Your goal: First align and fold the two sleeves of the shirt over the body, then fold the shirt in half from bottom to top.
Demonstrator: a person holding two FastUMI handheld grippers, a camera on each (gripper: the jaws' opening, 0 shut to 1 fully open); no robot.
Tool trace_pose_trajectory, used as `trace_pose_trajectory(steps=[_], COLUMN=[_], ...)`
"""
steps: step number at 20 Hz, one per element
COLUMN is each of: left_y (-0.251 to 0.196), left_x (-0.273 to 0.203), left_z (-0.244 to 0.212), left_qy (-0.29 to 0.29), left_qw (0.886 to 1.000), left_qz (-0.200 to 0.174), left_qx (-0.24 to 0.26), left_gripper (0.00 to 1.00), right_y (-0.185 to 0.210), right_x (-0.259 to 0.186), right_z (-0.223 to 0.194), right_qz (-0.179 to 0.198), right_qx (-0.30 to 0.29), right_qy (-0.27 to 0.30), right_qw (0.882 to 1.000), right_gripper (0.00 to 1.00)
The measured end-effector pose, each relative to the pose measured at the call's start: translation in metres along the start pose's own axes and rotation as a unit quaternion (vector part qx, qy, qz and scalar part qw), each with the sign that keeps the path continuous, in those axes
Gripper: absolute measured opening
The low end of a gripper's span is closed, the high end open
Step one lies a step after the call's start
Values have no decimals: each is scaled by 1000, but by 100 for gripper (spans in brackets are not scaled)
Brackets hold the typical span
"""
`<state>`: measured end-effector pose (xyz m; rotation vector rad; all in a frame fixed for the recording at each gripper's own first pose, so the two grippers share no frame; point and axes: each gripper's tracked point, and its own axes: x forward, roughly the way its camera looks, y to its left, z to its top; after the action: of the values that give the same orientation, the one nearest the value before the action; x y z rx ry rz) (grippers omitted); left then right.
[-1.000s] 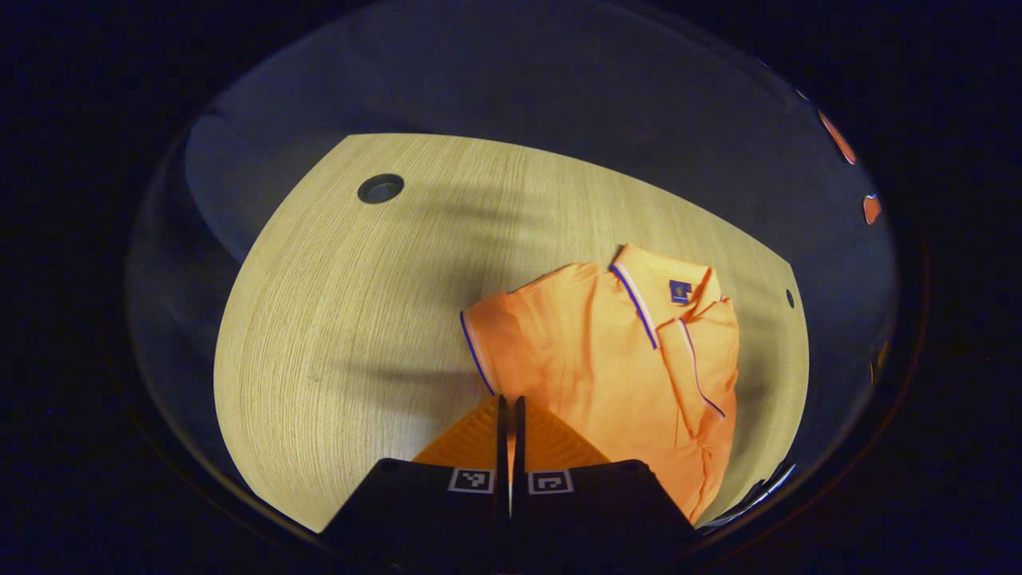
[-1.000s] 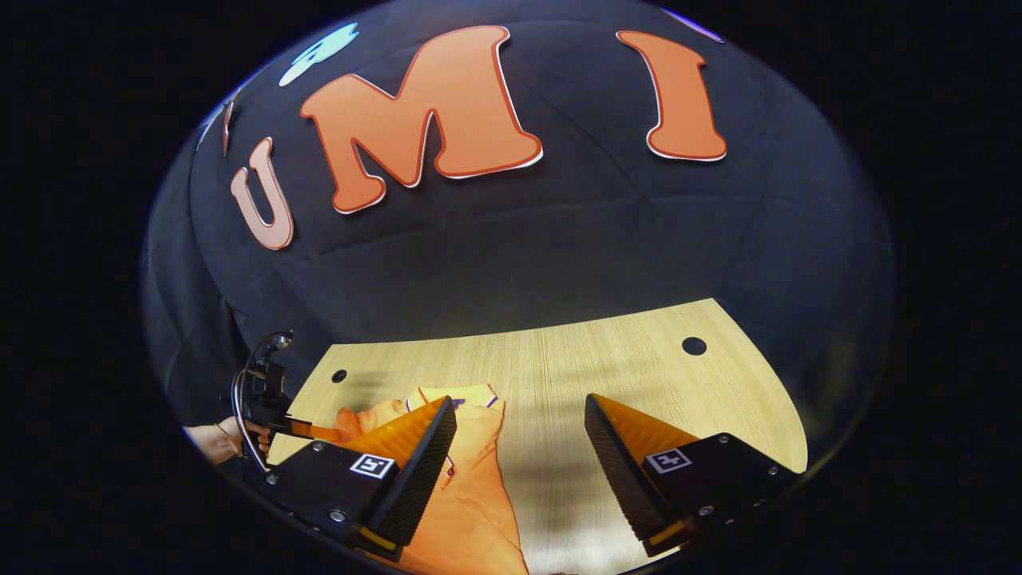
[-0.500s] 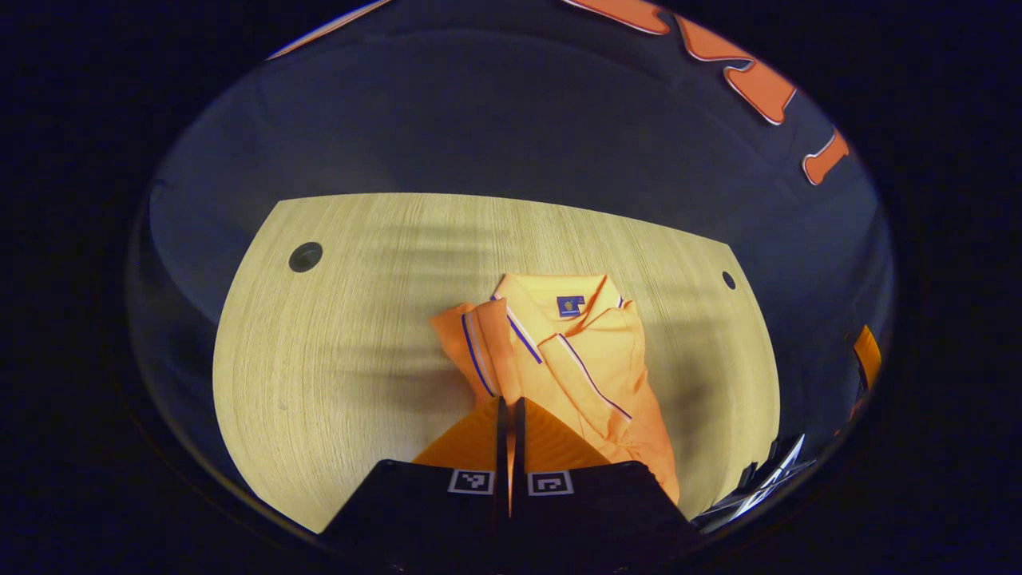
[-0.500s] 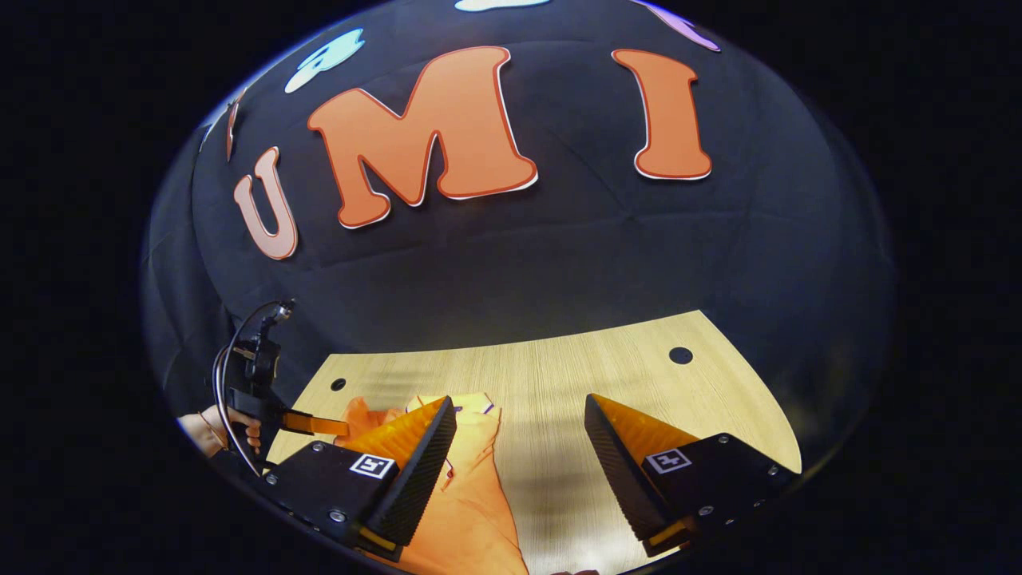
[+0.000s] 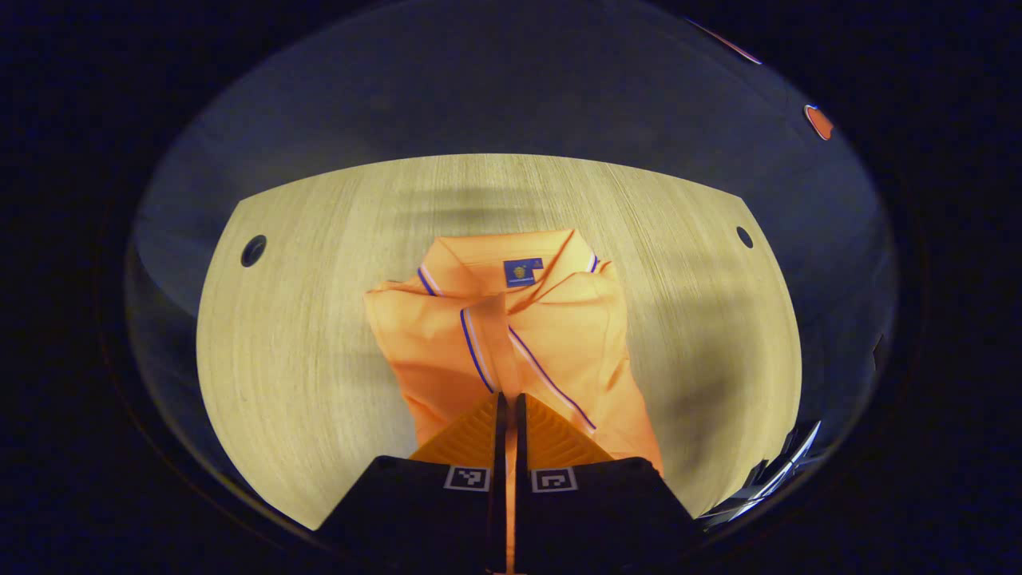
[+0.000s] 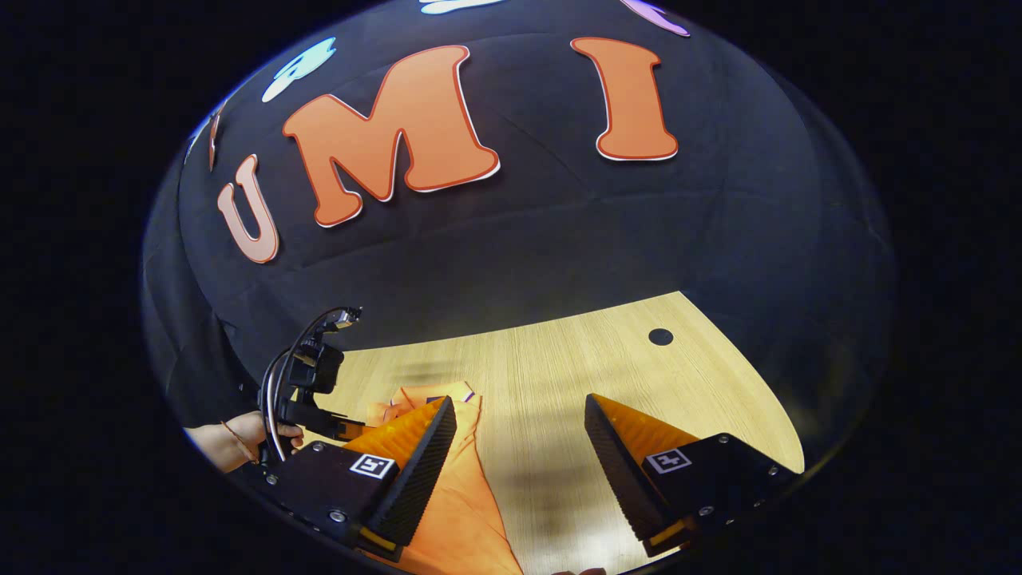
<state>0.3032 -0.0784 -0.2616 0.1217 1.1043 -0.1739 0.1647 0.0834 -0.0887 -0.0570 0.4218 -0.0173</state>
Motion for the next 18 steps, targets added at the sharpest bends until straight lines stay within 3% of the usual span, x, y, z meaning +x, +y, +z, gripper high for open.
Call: trace_pose_trajectory(steps=[2,3,5,6,9,10,15,16,18], left_y=[-17,-23,-28,-24,-14,-12,3,2,17], left_x=[4,5,9,6,-4,-11,-42,-52,-63], left_z=[2,1,1,3,5,5,-14,-28,-54], left_qy=[0,1,-1,-8,-20,-25,-41,-37,-40], left_qw=[1000,999,999,999,1000,999,997,995,995], left_qz=[-21,-31,-39,-34,-23,-27,-43,-63,-59], left_qx=[-4,-6,-2,-1,-3,-9,-45,-62,-66], left_gripper=[10,26,73,89,100,95,98,98,98], right_y=[-5,-6,-6,-3,14,19,55,60,70], right_x=[1,1,3,6,9,11,14,12,10], right_z=[-2,-4,-7,-8,-15,-19,-42,-48,-72], right_qz=[-2,-3,-3,0,21,25,57,60,65], right_qx=[2,2,0,-3,-10,-17,-35,-45,-69], right_qy=[3,5,10,14,23,29,62,68,93], right_qw=[1000,1000,1000,1000,999,999,996,995,991], right_gripper=[98,98,98,98,98,98,99,99,99])
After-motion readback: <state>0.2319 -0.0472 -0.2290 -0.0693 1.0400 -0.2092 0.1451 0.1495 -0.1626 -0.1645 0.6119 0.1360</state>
